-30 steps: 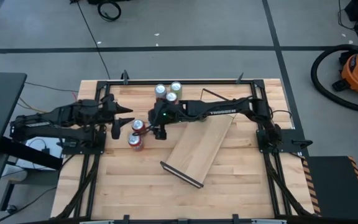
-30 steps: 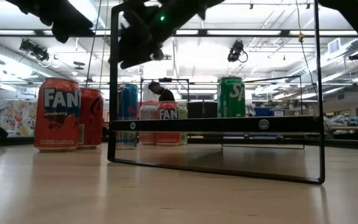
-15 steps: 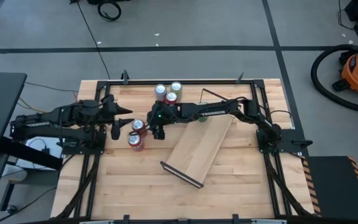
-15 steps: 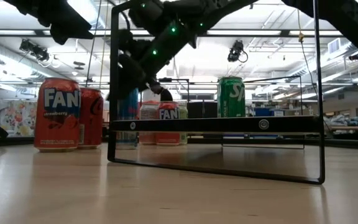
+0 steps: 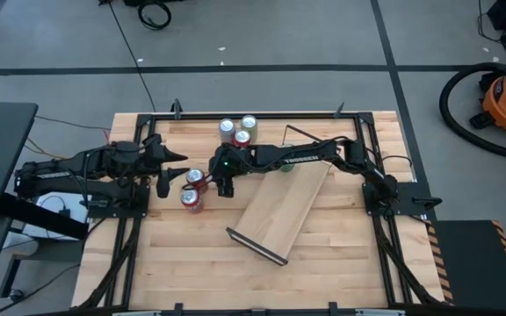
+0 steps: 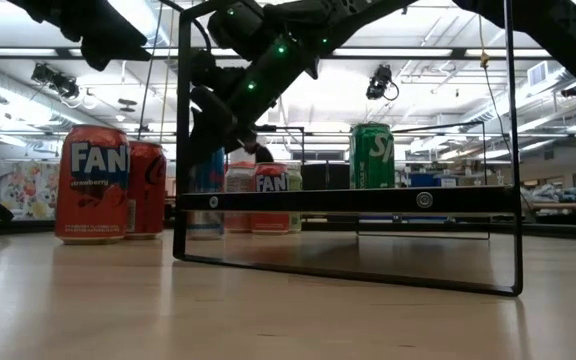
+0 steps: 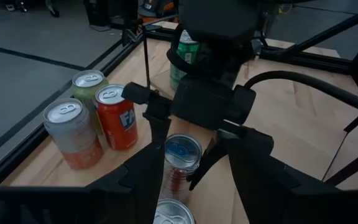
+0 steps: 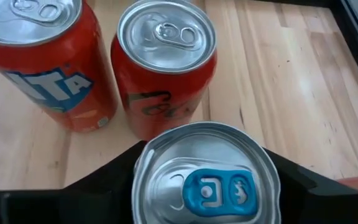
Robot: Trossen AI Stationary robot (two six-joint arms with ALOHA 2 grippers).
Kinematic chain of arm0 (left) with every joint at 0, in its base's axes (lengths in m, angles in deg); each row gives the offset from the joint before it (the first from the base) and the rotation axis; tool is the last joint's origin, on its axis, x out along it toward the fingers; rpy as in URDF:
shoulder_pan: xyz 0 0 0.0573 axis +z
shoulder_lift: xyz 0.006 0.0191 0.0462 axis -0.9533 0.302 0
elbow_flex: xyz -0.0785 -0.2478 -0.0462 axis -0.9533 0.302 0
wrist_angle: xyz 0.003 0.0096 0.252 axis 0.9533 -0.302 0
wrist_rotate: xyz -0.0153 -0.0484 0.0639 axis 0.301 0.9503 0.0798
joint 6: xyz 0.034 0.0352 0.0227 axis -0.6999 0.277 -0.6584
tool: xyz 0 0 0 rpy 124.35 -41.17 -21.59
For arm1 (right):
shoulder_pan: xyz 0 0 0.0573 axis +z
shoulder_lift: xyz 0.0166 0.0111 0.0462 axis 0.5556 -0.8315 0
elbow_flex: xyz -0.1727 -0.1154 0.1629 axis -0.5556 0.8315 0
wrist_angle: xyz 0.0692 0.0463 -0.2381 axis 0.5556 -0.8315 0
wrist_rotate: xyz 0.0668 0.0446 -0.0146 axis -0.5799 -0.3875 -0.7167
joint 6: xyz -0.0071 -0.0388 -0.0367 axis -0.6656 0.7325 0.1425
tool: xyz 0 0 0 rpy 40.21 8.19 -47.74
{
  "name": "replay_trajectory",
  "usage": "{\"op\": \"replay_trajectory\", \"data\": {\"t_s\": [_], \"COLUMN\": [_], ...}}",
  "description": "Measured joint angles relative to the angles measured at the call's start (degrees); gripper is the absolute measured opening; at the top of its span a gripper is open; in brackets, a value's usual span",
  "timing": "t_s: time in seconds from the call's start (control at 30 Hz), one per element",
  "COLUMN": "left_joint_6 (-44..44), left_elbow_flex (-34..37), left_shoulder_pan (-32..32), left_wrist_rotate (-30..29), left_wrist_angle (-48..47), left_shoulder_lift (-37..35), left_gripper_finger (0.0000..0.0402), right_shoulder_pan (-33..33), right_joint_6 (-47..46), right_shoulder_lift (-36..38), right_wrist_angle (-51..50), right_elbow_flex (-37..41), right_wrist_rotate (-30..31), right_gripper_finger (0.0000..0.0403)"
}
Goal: Place canned beverage on shelf
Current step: Put the blue soda can on the shelf
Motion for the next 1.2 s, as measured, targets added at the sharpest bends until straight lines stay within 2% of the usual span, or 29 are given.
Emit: {"op": "replay_trajectory", "data": {"t_s": [0.3, 0.63, 0.97, 1.1, 1.2], "left_joint_6": [0.0, 0.0, 0.0, 0.0, 0.0], "left_elbow_flex": [0.0, 0.0, 0.0, 0.0, 0.0], "left_shoulder_pan": [0.0, 0.0, 0.0, 0.0, 0.0], "left_wrist_rotate": [0.0, 0.0, 0.0, 0.0, 0.0], "left_wrist_angle": [0.0, 0.1, 0.5, 0.5, 0.5], "left_shoulder_lift": [0.0, 0.0, 0.0, 0.0, 0.0], "left_gripper_finger": [0.0192, 0.0192, 0.0192, 0.0192, 0.0192], "right_shoulder_pan": [0.0, 0.5, 3.6, 5.6, 7.2], "right_joint_6": [-0.6, -0.6, -3.0, -4.7, -5.8], "right_shoulder_lift": [5.4, 14.2, 21.7, 23.8, 25.7], "right_wrist_angle": [-3.5, -9.1, -20.0, -22.3, -22.1], "right_elbow_flex": [0.1, 0.0, 0.0, 0.1, 3.0], "right_wrist_rotate": [2.4, 7.5, 14.8, 16.8, 18.1], "right_gripper_finger": [0.0257, 0.0250, 0.0250, 0.0250, 0.0250]}}
